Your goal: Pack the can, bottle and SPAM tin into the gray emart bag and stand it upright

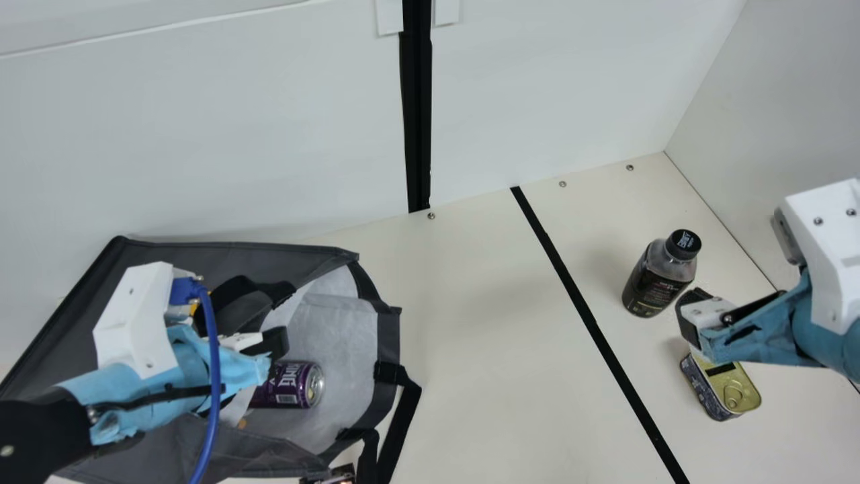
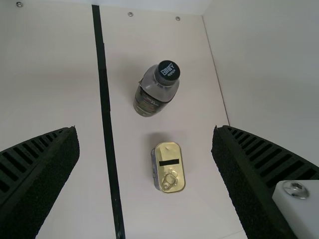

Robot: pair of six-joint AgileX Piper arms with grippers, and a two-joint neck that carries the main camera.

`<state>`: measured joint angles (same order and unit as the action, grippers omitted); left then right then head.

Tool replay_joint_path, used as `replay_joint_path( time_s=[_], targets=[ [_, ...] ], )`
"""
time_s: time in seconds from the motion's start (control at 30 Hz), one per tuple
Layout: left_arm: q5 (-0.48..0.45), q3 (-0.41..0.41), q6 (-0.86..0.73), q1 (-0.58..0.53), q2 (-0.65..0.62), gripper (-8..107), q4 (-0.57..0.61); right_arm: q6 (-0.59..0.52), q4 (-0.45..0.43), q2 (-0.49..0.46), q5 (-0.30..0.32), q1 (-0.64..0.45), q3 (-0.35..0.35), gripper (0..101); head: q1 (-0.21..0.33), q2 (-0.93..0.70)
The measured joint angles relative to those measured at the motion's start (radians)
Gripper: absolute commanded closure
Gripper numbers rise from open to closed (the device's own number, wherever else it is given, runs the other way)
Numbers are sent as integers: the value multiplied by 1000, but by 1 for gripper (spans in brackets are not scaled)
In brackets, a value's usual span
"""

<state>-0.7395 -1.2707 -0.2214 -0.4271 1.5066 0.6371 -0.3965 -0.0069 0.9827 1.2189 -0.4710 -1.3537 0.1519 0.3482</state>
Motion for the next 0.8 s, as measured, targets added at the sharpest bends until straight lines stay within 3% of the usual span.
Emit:
replay_joint_path(
  time_s=[0.5, 0.8],
  targets=[
    [0, 0, 0, 0, 0, 107, 0, -34, 92, 133, 0, -71, -60, 6, 0, 0],
    [0, 0, 0, 0, 0, 107, 0, -60, 99, 213, 0, -90, -106, 6, 0, -2]
  ],
)
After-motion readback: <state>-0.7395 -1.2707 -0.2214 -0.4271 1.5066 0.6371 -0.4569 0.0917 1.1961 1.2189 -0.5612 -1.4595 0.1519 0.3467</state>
